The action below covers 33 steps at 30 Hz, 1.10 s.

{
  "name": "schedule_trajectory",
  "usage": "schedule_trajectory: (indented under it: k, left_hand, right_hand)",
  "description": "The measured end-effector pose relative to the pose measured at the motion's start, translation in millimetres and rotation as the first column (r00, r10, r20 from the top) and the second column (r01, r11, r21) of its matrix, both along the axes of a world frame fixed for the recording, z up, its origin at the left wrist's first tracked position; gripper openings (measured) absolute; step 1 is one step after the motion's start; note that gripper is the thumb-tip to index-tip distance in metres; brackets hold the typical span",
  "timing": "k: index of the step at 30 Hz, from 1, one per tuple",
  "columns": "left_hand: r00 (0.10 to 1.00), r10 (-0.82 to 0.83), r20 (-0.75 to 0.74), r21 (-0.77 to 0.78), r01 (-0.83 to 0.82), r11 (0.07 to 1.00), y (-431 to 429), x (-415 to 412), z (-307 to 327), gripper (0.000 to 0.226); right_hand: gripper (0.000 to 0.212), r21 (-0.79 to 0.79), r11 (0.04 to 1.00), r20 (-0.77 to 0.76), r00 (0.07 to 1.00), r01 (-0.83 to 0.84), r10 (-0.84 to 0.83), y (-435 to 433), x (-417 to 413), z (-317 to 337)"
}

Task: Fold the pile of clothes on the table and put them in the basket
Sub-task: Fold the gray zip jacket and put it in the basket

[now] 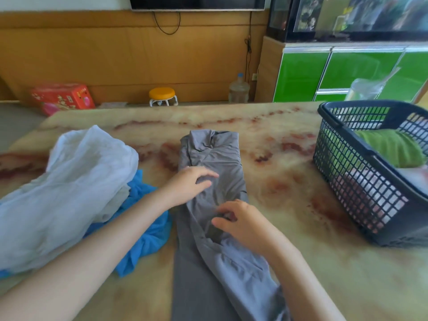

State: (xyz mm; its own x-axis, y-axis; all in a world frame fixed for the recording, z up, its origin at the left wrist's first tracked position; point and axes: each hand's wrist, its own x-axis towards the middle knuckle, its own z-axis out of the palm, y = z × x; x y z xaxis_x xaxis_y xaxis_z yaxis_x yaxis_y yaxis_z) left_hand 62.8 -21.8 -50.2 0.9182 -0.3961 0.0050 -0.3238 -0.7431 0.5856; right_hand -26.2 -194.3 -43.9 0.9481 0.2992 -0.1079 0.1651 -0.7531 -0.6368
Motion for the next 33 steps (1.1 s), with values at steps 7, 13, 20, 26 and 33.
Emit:
schedule_trajectory:
  k: [7, 13, 20, 26, 33]
  left_hand:
    - [0.992, -0.094, -0.082, -0.109, 0.085, 0.99, 3, -113, -15, 0.023]
    - [0.985, 0.035, -0.17, -0.085, -0.05, 0.995, -8, -158, -15, 0.048]
    - [0.979, 0.125, -0.161, -0.127, -0.146, 0.981, -9, -198, -17, 0.073]
    - [0.972, 0.167, -0.168, -0.117, -0.188, 0.975, 5, -235, -25, 0.009]
    - [0.903, 0.39, -0.182, -0.303, -0.429, 0.851, 6, -270, -35, 0.008]
  right_hand:
    - [0.025, -0.185, 0.981, -0.2, 0.979, -0.062, 0.025, -37, -59, 5]
    - [0.036, -0.25, 0.958, -0.232, 0.969, -0.141, 0.083, -66, -99, -6]
    - [0.026, 0.08, 0.988, -0.192, 0.971, -0.129, 0.143, -70, -139, -1]
    - [0.017, 0.104, 0.919, -0.399, 0.83, -0.38, 0.389, -41, -161, -8]
    - [0.014, 0.14, 0.979, -0.298, 0.949, 0.149, -0.101, -64, -146, -14]
